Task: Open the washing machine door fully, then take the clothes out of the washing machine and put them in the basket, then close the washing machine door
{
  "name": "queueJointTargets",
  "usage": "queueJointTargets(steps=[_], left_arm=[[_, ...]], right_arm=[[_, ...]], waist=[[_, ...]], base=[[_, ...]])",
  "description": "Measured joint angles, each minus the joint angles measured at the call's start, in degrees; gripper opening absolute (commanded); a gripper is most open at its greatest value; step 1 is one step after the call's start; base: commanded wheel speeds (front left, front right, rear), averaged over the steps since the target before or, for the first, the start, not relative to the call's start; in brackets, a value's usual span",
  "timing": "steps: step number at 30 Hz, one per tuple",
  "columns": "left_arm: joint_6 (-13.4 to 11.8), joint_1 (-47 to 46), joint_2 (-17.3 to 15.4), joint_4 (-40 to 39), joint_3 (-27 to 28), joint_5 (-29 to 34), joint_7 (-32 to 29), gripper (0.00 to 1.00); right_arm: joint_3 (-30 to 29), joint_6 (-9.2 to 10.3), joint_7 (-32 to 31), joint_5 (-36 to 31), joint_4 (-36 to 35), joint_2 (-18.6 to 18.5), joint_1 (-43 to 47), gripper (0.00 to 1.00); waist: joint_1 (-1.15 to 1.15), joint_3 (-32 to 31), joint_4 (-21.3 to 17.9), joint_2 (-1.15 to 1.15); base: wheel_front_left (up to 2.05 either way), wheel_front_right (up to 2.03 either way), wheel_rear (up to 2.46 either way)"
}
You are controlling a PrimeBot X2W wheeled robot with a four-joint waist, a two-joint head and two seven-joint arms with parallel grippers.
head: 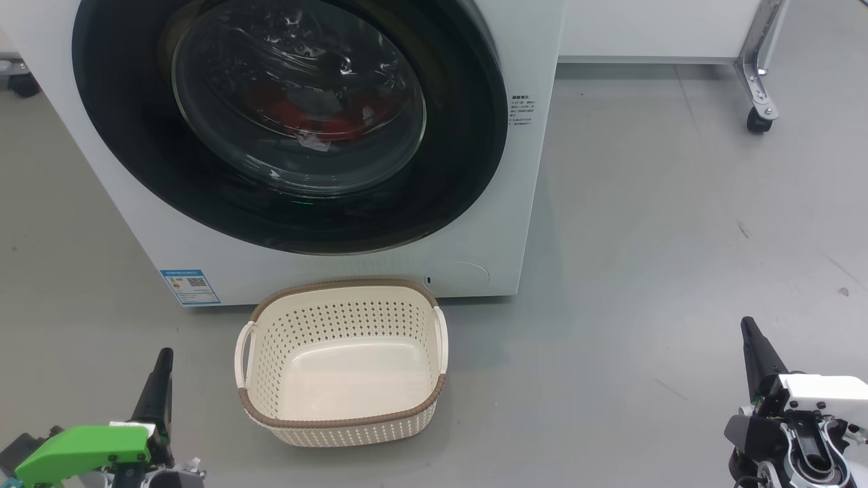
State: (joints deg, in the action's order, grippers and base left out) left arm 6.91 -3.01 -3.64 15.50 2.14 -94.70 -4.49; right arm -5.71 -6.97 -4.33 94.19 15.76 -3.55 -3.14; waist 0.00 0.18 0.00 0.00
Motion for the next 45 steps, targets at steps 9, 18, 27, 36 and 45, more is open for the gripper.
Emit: queueJointTargets(steps=[9,18,27,36,45], left_arm=[[0.00,0.00,0.03,0.00,0.04,0.00,0.00,0.00],[0.00,0.00,0.08,0.00,0.10,0.00,0.00,0.00],[-0.07,2.24,1.64,2.98,-0.44,-0.01,0.02,1.00],[-0.07,2.67,1.80,2.76,-0.47,0.00,0.68,1.00],[-0.07,2.43,1.80,2.32,-0.56,0.53,2.31,1.00]], right_arm=[[-0.02,0.00,-0.41,-0.01,0.00,0.01,0.00,0.00],[-0.04,0.00,-0.41,-0.01,0.00,0.02,0.00,0.00],[0.19,0.05,-0.40,0.01,2.92,1.47,2.69,1.00],[0.19,0.05,0.47,-0.58,3.01,1.62,3.18,1.00],[0.29,0.05,2.14,-2.55,2.77,1.33,3.04,1.00]], waist=[[0.00,0.00,0.00,0.00],[0.00,0.00,0.00,0.00],[0.00,0.00,0.00,0.00],[0.00,0.01,-0.01,0.00],[0.00,-0.02,-0.02,0.00]], base=[[0.00,0.00,0.00],[0.00,0.00,0.00],[0.00,0.00,0.00],[0.00,0.00,0.00],[0.00,0.00,0.00]])
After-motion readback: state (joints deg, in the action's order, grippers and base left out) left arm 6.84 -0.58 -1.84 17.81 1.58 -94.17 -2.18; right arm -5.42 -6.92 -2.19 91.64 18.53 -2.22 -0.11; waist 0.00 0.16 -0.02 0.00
